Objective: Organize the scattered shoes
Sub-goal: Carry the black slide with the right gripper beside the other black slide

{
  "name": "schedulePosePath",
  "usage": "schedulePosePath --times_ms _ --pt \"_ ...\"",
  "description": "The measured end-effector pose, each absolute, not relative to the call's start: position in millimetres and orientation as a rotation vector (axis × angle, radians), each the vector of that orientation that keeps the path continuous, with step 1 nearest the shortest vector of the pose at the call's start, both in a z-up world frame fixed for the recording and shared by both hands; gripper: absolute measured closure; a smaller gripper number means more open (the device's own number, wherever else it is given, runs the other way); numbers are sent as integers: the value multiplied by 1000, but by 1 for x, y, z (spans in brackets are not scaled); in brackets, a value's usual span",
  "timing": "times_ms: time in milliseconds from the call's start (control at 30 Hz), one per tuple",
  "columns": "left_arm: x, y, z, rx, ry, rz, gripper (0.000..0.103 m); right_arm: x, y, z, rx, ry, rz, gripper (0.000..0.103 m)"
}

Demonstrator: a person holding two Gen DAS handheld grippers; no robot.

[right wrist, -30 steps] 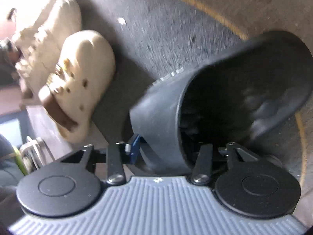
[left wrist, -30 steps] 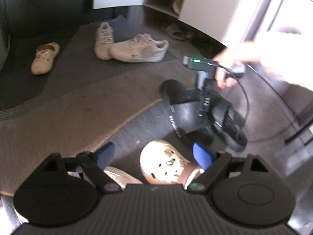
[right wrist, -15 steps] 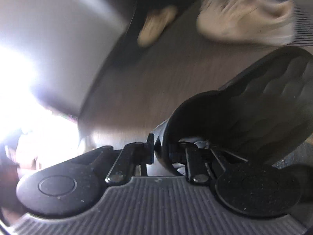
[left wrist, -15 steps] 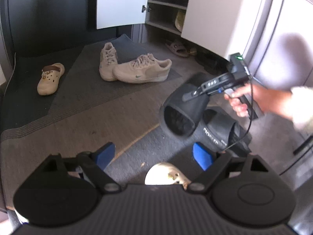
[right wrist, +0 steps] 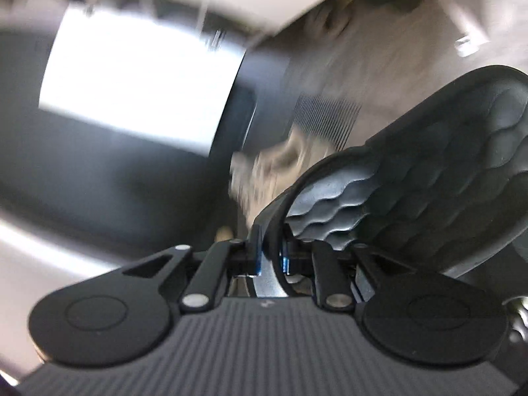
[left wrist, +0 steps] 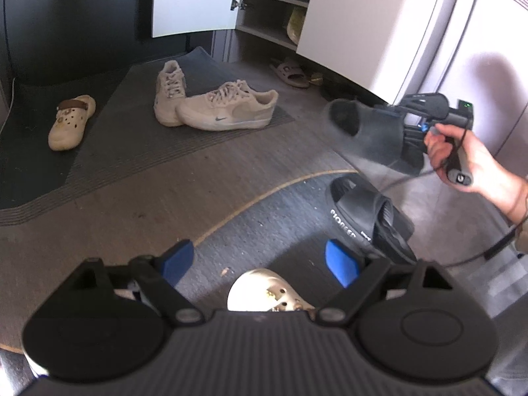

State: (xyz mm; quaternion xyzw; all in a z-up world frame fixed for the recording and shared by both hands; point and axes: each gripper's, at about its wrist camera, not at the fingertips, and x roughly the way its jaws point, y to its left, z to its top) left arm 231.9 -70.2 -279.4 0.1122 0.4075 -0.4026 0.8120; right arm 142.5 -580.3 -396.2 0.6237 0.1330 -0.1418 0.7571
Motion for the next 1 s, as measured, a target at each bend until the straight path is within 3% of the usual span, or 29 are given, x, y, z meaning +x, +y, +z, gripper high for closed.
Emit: schedulePosePath --times_ms 433,600,933,967,1000 --pt "228 -82 -284 272 868 -874 14 39 -596 -484 1628 -101 -995 89" --pt "229 -88 -280 278 844 -875 14 33 -590 -514 1699 -81 -1067 89" --pt "232 -92 -287 264 889 -904 14 39 -588 -521 1651 -10 -994 85" --pt "234 -91 -287 253 895 -897 14 37 -588 -521 1669 -7 -957 78" --pt "236 -90 -288 242 900 -890 14 36 -590 -523 1685 -4 -930 60"
